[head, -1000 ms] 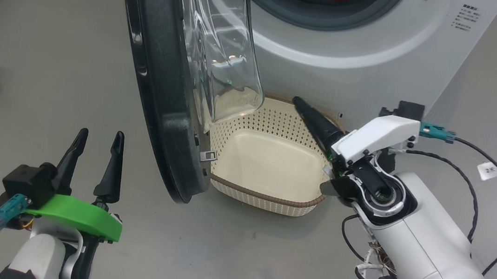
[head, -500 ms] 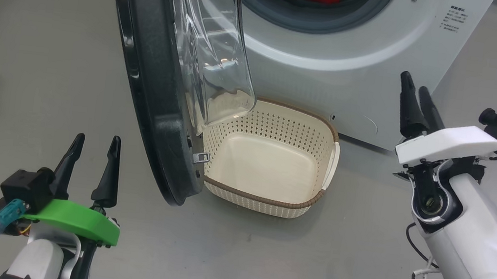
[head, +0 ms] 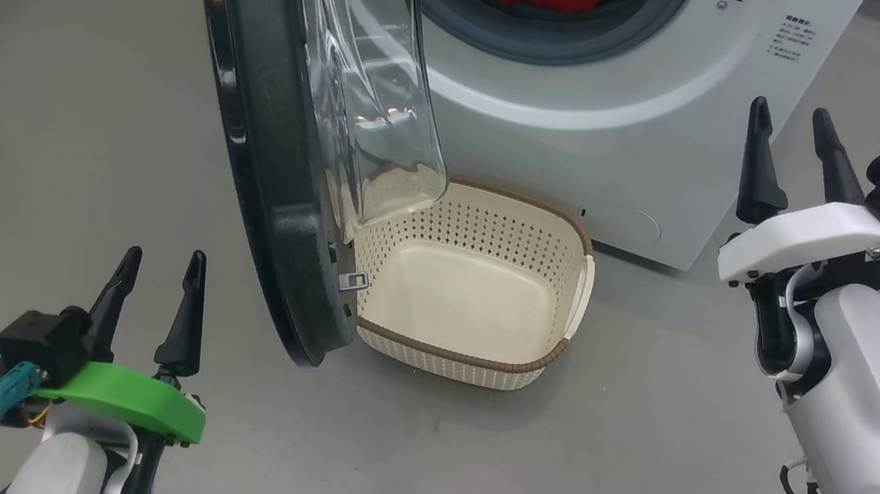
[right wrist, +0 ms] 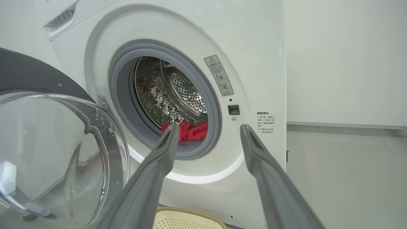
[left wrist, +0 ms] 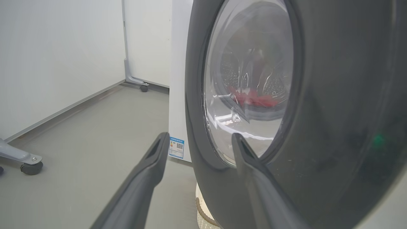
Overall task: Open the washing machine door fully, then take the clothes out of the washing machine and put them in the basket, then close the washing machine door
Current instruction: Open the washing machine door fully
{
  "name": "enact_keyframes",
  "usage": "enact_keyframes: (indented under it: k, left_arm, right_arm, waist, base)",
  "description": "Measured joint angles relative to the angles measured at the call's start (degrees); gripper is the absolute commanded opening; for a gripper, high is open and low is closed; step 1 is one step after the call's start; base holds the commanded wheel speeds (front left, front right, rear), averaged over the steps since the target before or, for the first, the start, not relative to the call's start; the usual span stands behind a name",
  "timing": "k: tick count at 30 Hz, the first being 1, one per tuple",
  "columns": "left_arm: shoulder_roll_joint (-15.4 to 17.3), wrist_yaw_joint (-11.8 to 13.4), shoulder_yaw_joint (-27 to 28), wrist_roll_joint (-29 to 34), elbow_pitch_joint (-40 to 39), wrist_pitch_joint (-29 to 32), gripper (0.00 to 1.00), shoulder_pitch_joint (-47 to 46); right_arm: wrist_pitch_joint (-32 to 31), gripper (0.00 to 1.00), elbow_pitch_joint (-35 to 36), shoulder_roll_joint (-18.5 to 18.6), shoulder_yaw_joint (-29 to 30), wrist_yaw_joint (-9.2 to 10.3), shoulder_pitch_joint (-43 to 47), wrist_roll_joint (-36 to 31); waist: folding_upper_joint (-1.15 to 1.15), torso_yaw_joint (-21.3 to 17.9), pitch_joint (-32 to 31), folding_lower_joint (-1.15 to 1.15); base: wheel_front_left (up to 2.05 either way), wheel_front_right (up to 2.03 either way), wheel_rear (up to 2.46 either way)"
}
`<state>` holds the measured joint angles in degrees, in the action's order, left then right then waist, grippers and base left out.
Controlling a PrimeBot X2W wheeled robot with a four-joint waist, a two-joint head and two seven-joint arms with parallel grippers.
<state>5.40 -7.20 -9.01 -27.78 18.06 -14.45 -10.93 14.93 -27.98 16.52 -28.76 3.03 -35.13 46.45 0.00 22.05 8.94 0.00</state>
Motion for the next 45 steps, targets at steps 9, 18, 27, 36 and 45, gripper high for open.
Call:
enact_keyframes:
  k: [9,18,27,36,45]
  left_arm:
    - [0.0,0.0,0.6,0.4,0.0,0.0,1.0,0.1]
    - [-0.1,0.0,1.3,0.7,0.0,0.0,1.0,0.1]
    - [-0.3,0.0,1.6,1.4,0.0,0.0,1.0,0.1]
    - [-0.5,0.0,2.0,1.8,0.0,0.0,1.0,0.2]
    - [-0.6,0.0,2.1,2.2,0.0,0.0,1.0,0.2]
  right_arm:
    - [0.0,1.0,3.2,-1.3,-0.8,3.44,5.1,-11.4]
    - [0.0,1.0,3.9,-3.3,-0.2,3.78,11.9,-18.3]
    - [0.0,1.0,3.8,-4.2,4.1,4.2,15.6,-22.8]
    - [0.0,1.0,2.7,-7.1,10.4,4.2,18.2,-27.6]
    - [0.0,1.0,2.9,-9.6,12.9,4.2,19.5,-30.6]
  waist:
    - [0.0,-0.3,0.3,0.0]
    - [0.0,-0.4,0.2,0.0]
    - [0.0,-0.6,0.1,0.0]
    - [0.0,-0.8,0.1,0.0]
    - [0.0,-0.9,0.2,0.0]
  base:
    - [0.0,0.0,0.0]
    - [0.0,0.0,0.0]
    - [0.0,0.0,0.0]
    - [0.0,0.0,0.0]
    - [0.0,0.0,0.0]
